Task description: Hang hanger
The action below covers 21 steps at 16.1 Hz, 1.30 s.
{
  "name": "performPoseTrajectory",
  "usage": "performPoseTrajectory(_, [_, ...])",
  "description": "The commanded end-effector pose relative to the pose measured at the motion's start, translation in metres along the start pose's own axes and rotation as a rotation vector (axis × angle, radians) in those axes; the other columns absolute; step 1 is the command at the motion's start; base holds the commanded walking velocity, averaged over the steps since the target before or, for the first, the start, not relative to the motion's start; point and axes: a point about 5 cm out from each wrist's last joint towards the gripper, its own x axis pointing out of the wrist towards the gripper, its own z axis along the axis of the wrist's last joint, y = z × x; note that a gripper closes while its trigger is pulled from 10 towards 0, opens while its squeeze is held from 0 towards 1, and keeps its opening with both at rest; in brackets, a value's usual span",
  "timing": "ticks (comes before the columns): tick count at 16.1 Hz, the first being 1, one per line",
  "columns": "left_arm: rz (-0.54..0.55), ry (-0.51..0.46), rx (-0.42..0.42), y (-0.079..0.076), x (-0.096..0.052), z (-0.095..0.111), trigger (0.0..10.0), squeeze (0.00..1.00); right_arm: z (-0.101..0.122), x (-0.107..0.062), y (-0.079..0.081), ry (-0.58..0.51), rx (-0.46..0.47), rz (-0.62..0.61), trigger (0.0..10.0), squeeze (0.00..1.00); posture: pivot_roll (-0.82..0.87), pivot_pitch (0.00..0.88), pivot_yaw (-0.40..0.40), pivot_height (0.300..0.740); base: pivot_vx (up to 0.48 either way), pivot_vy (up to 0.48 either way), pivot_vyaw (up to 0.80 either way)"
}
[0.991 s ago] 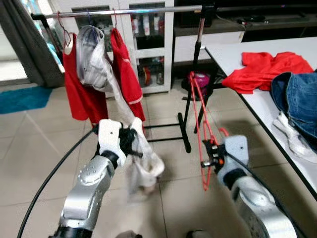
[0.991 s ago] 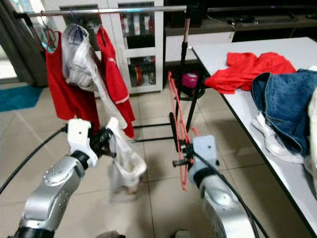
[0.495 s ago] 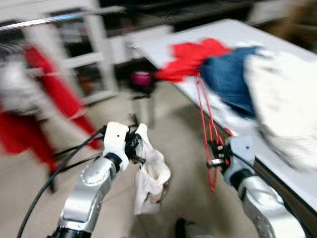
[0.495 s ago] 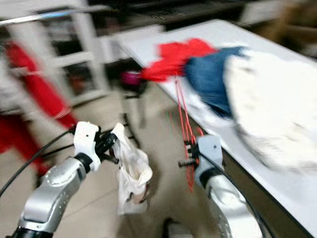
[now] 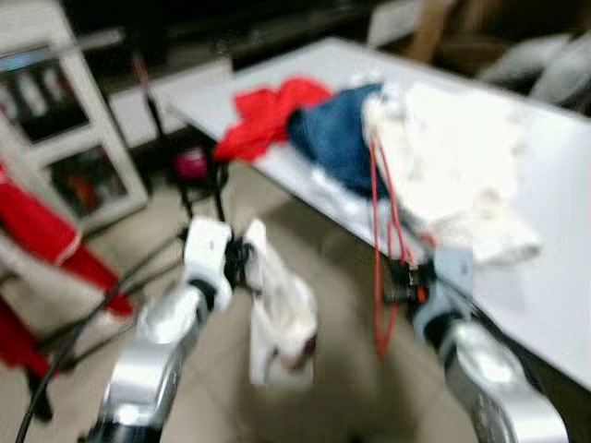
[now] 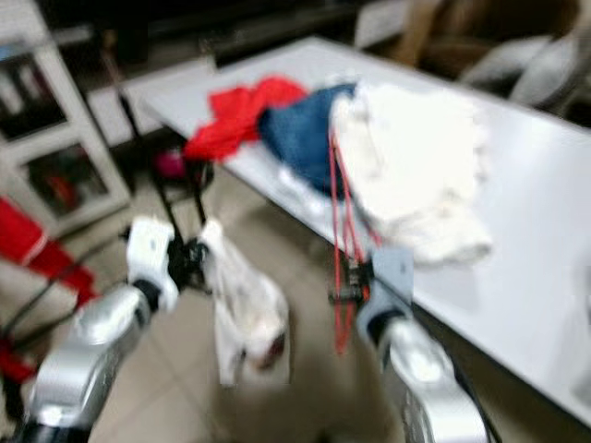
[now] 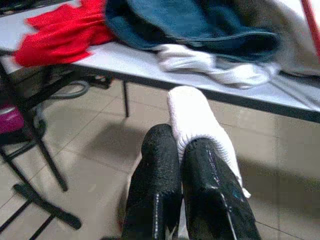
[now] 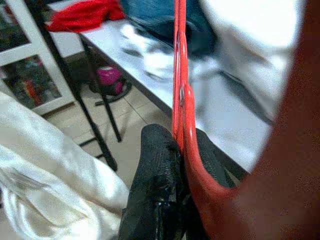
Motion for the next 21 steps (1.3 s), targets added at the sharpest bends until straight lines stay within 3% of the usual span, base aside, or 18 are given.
performPoseTrajectory(1, [-0.026,-0.017,0.007,-0.005,0.0,0.005,10.0,0.0,0.0,-0.003,-0.008,0.005,0.009,-0.035,10.0,0.0,0.05,0.0,0.071,0.723,0.0,0.315,-0.8])
performPoseTrajectory(5, [-0.001,-0.028,0.003,0.002,0.001,0.009,10.0,0.0,0.002,-0.004,0.0,0.012,0.033,-0.007,10.0,0.0,0.05,0.0,0.056,0.723,0.0,0.339,-0.8])
performPoseTrajectory(7, [-0.056,-0.025,0.018,-0.01,0.001,0.007,10.0,0.0,-0.003,-0.008,-0.008,0.023,0.053,-0.049,10.0,0.0,0.05,0.0,0.072,0.723,0.0,0.184,-0.8])
performPoseTrajectory(9, [-0.075,-0.019,0.066,-0.012,0.005,0.009,10.0,0.0,-0.002,-0.007,-0.006,0.027,0.049,-0.069,10.0,0.0,0.04,0.002,0.061,0.723,0.0,-0.382,-0.8])
performPoseTrajectory(11, [-0.06,-0.021,0.052,-0.009,0.007,0.01,10.0,0.0,0.001,-0.009,-0.001,0.022,0.034,-0.048,10.0,0.0,0.03,0.001,0.081,0.723,0.0,-0.48,-0.8])
performPoseTrajectory(14, [-0.082,-0.019,0.045,-0.016,0.008,0.008,10.0,0.0,-0.004,-0.012,-0.011,0.022,0.039,-0.075,10.0,0.0,0.04,0.0,0.092,0.723,0.0,-0.48,-0.8])
performPoseTrajectory(17, [-0.023,-0.034,0.005,-0.008,0.01,0.014,10.0,0.0,0.001,-0.008,-0.008,0.012,0.03,-0.07,10.0,0.0,0.03,0.0,0.075,0.723,0.0,0.0,-0.46])
performPoseTrajectory(21, [-0.023,-0.039,-0.001,-0.013,0.007,0.011,10.0,0.0,-0.003,-0.008,-0.016,0.018,0.01,-0.095,10.0,0.0,0.04,0.0,0.062,0.723,0.0,0.0,-0.2])
